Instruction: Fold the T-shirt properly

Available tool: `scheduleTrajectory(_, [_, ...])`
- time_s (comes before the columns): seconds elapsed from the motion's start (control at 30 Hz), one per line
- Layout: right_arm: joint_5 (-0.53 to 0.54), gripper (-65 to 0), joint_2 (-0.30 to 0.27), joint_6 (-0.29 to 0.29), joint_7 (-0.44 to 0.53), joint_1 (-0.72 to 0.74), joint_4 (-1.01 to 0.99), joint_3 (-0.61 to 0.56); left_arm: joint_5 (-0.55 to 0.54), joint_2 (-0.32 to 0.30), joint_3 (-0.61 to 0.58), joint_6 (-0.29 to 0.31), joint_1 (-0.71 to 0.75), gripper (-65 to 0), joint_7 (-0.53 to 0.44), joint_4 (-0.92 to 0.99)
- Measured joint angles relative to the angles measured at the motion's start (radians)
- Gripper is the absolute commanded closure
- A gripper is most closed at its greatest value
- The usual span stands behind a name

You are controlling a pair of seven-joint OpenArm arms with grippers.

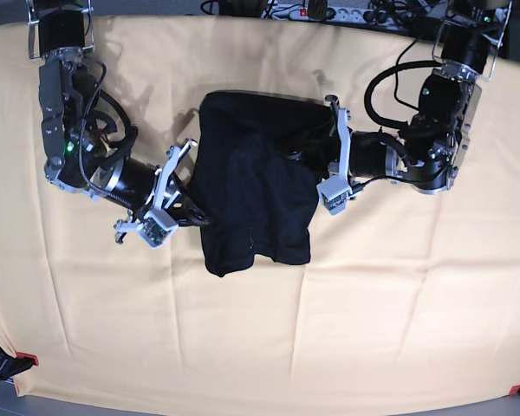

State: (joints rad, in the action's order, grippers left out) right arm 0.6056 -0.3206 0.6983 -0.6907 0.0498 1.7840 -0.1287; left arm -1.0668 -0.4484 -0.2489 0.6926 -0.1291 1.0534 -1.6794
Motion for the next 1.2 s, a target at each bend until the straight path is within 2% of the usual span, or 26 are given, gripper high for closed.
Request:
scheduleTrajectory(0.23, [0.001,0.0,0.090,-0.005,-0.006,0.135,-0.235,-0.002,0.220,0.022,0.002,-0.001,0.072,0.0,-0.127,0.000])
scheduleTrajectory(0.37, [-0.012,0.0,0.100,-0.005,0.003,0.164,-0.312,-0.034,0.286,0.022,0.003,-0.003,0.119,0.0,-0.164,-0.002])
scheduleTrajectory(0.53, [-0.187,0.0,0.093,-0.004,0.007,0.151,-0.376,-0.093,0.308,0.023,0.008,-0.003,0.152,0.0,-0.197,-0.004])
scheduleTrajectory(0.63, [-0.241,0.0,0.077,0.002,0.019,0.151,-0.378,-0.093,0.308,0.022,0.008,-0.002,0.149,0.0,-0.197,-0.004])
scheduleTrajectory(0.67, [-0.252,0.0,0.065,-0.016,0.022,0.150,-0.378,-0.095,0.309,0.022,0.008,-0.002,0.148,0.0,-0.197,-0.004])
scheduleTrajectory(0.8, [-0.346,0.0,0.008,-0.188,0.028,0.159,-0.377,-0.097,0.316,0.022,0.006,0.001,0.125,0.0,-0.179,-0.004])
scheduleTrajectory(0.87, [-0.371,0.0,-0.016,-0.243,0.025,0.163,-0.377,-0.094,0.321,0.021,0.006,0.001,0.112,0.0,-0.171,-0.004])
scheduleTrajectory(1.0, [-0.351,0.0,-0.020,-0.293,0.017,0.160,-0.377,-0.092,0.334,0.021,0.006,0.001,0.083,0.0,-0.161,-0.003])
scheduleTrajectory(1.07, [-0.286,0.0,-0.019,-0.286,-0.034,0.159,-0.352,-0.080,0.334,0.019,0.009,0.001,0.062,0.0,-0.148,-0.003])
scheduleTrajectory(1.2, [-0.046,0.0,-0.016,-0.182,-0.186,0.142,-0.225,0.010,0.306,0.001,0.089,0.000,0.048,0.0,-0.140,-0.045])
